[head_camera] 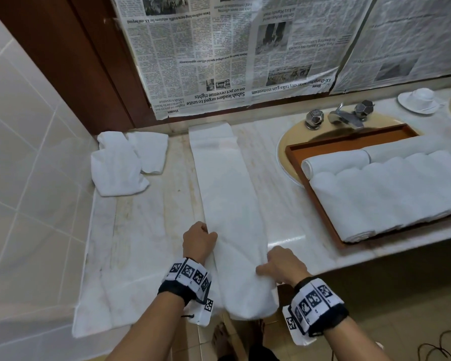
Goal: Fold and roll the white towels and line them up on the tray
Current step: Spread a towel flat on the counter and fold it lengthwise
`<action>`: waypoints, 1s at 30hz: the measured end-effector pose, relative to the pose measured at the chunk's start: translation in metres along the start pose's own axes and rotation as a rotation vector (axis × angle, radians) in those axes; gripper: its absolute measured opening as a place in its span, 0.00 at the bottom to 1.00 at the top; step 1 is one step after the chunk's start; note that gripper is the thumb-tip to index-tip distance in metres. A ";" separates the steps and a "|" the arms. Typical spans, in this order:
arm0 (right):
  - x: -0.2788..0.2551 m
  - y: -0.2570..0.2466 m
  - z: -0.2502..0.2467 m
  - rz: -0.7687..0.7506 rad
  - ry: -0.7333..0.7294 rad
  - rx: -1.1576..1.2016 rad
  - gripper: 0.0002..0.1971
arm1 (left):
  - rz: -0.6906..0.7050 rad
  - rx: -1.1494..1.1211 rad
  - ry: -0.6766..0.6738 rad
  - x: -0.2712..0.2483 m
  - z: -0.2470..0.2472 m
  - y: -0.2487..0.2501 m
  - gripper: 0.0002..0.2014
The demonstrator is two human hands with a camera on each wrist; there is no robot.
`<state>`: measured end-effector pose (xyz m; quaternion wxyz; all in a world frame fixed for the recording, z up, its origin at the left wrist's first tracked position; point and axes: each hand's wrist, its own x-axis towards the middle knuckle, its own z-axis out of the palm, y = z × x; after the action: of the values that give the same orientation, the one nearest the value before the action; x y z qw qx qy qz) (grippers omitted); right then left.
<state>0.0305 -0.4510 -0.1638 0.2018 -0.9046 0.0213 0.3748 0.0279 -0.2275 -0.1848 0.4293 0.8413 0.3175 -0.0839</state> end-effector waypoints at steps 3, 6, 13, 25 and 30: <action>0.007 -0.005 -0.009 -0.055 0.103 0.137 0.22 | 0.043 0.002 0.024 -0.004 0.003 -0.002 0.07; 0.021 -0.014 -0.016 -0.043 0.297 0.229 0.22 | 0.067 0.016 0.051 -0.008 0.005 -0.002 0.08; 0.040 -0.003 -0.024 -0.056 0.289 0.335 0.16 | 0.030 -0.032 0.061 -0.013 0.001 -0.001 0.09; 0.069 -0.025 -0.005 -0.609 0.326 -0.367 0.38 | 0.006 0.276 0.054 -0.010 0.004 0.006 0.08; 0.084 -0.019 -0.007 -0.528 0.308 -0.447 0.41 | 0.072 0.035 0.080 0.001 0.000 0.010 0.11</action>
<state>0.0993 -0.4267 -0.2107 0.0833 -0.9464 -0.2649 0.1651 0.0343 -0.2316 -0.1788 0.4040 0.8623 0.3026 -0.0403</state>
